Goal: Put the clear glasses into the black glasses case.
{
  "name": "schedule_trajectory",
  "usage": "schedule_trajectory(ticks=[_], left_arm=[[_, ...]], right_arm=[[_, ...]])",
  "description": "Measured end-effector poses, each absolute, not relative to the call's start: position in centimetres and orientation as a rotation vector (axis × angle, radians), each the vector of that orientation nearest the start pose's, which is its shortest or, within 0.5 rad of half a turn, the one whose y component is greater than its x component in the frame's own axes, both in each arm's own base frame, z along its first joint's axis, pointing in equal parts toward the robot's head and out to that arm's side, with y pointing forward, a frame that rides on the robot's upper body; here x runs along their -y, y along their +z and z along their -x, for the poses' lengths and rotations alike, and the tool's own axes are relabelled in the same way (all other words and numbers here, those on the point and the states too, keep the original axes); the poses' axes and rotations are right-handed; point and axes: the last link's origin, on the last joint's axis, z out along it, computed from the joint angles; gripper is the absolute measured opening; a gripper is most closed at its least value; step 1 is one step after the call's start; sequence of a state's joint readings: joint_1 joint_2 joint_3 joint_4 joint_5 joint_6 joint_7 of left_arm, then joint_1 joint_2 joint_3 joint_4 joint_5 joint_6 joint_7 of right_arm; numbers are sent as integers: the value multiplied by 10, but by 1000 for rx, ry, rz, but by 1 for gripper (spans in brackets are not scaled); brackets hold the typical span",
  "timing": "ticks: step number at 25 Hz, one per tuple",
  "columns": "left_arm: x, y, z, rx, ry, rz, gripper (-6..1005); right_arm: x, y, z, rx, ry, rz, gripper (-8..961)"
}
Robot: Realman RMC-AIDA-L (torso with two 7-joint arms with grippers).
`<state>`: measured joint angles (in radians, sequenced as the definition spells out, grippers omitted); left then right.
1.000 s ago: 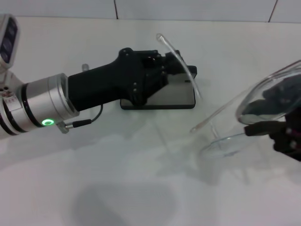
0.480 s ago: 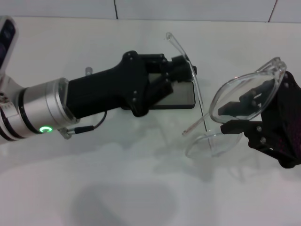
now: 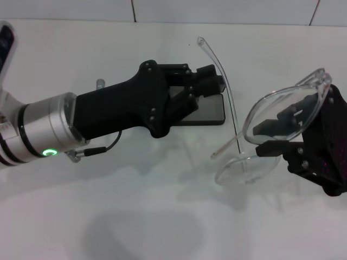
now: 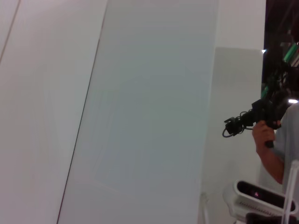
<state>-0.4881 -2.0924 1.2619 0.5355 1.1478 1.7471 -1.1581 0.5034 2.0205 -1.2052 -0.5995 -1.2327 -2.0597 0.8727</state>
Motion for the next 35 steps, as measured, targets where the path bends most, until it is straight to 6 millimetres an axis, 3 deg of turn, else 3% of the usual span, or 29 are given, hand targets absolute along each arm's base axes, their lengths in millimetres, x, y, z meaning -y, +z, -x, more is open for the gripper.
schedule_trajectory(ticks=[11, 20, 28, 35], left_arm=[[-286, -19, 172, 211, -1600, 2701, 114], [-303, -13, 192, 345, -1494, 2563, 113], [-299, -24, 174, 283, -1519, 2663, 113], [-296, -24, 170, 252, -1546, 2680, 112]], right_arm=[[-271, 24, -176, 467, 1613, 2667, 113], [-259, 32, -173, 541, 1733, 2638, 112], [-269, 10, -165, 499, 1622, 2742, 112], [-274, 6, -166, 458, 1570, 2738, 113]])
